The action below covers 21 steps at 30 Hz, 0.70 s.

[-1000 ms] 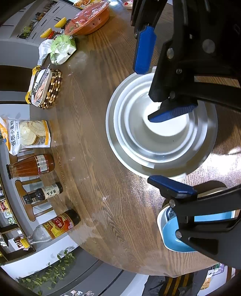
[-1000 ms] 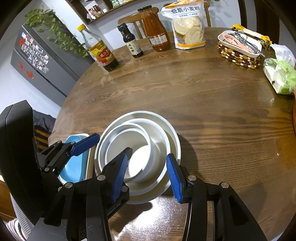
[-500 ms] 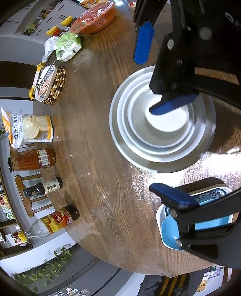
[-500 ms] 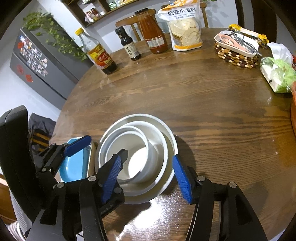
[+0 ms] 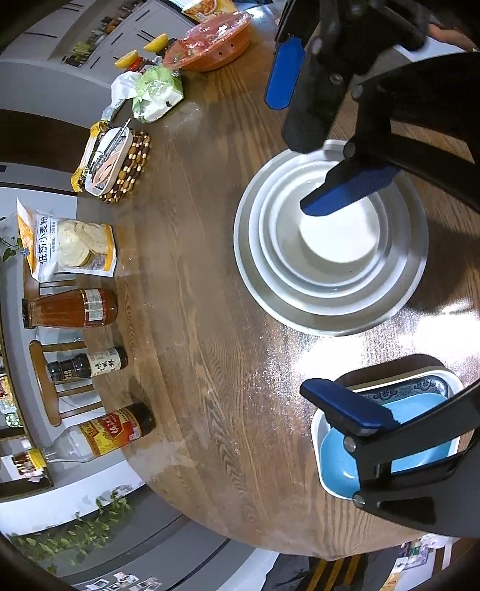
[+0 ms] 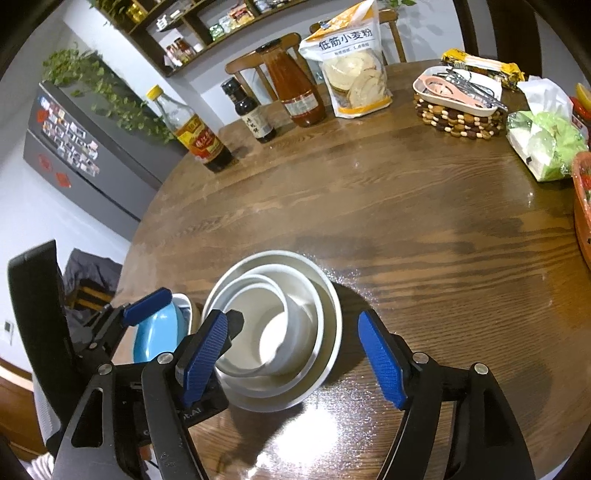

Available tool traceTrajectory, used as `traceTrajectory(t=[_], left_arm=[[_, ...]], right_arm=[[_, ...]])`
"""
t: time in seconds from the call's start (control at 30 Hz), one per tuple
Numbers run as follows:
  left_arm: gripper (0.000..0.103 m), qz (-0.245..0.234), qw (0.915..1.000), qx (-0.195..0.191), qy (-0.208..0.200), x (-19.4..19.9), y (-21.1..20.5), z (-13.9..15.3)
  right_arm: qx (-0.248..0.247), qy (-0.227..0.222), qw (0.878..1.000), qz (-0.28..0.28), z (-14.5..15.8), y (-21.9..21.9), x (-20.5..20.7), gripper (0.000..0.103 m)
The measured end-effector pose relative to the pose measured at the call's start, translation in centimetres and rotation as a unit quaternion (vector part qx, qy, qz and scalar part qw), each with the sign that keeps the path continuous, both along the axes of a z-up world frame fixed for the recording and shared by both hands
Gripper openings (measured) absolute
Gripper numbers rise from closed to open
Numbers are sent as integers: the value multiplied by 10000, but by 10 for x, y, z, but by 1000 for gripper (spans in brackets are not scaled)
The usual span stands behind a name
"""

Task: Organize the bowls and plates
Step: 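Move both grippers to the rim of the nested bowl stack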

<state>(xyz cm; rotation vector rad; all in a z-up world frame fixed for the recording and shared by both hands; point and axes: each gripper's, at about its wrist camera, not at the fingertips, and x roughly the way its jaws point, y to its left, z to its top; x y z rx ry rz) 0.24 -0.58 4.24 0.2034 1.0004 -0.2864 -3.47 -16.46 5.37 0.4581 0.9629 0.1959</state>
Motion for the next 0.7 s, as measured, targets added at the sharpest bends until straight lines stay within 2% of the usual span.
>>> traceTrajectory(t=[0.03,0.07,0.1,0.27,0.43,0.57,0.67,0.7], left_arm=[[94,-7,9999,-66,102,1,2,1],[101,-18,9997,-159,208,3,4,2],[102,-16,9994,-221,258,3,6,3],[102,190,9976,-495,439,10,32,11],[102,550,9913,-919,762,20,64,14],[102,702,9906,-882,769,23,78,13],[99,738,9854,-1029,1136,28,83,1],[94,779,9835,-1068,1232,29,84,-4]], right_arm=[[46,-7,10000,-24,1,-3,0,75],[90,-14,10000,-40,1,-6,-1,75],[116,-12,9999,-87,2,-11,-2,75],[136,9,9996,-266,4,-31,-7,75],[197,150,9990,-361,-3,-43,-9,75],[339,356,9984,-286,-16,-43,-7,75],[314,469,9980,-270,-25,-42,-5,75],[313,500,9979,-264,-28,-42,-4,75]])
